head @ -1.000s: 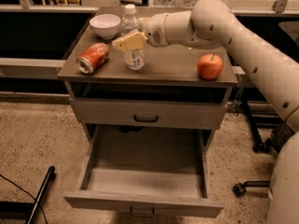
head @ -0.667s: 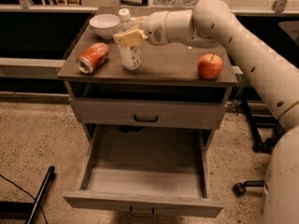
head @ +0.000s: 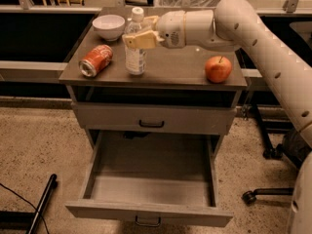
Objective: Place blue plastic bottle into middle drawer
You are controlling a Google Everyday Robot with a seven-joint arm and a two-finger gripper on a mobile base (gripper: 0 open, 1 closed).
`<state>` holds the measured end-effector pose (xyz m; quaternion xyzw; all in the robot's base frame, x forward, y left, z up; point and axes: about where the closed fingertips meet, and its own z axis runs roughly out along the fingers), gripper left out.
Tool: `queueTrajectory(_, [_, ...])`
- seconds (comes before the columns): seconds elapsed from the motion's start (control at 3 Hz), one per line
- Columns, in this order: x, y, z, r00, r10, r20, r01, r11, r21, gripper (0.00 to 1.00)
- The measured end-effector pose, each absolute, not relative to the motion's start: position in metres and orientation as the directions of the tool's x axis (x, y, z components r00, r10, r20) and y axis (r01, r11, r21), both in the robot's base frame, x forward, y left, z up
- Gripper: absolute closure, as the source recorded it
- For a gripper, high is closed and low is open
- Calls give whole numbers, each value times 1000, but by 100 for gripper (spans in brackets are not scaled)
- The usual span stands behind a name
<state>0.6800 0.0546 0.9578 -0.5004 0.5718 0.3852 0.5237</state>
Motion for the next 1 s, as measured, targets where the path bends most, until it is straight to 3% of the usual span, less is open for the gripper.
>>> queueTrajectory(0.33, [628, 28, 973, 75, -205, -976, -983, 147, -106, 100])
queueTrajectory(1.0, [518, -4, 875, -127, -487, -864, -992, 61, 112, 100])
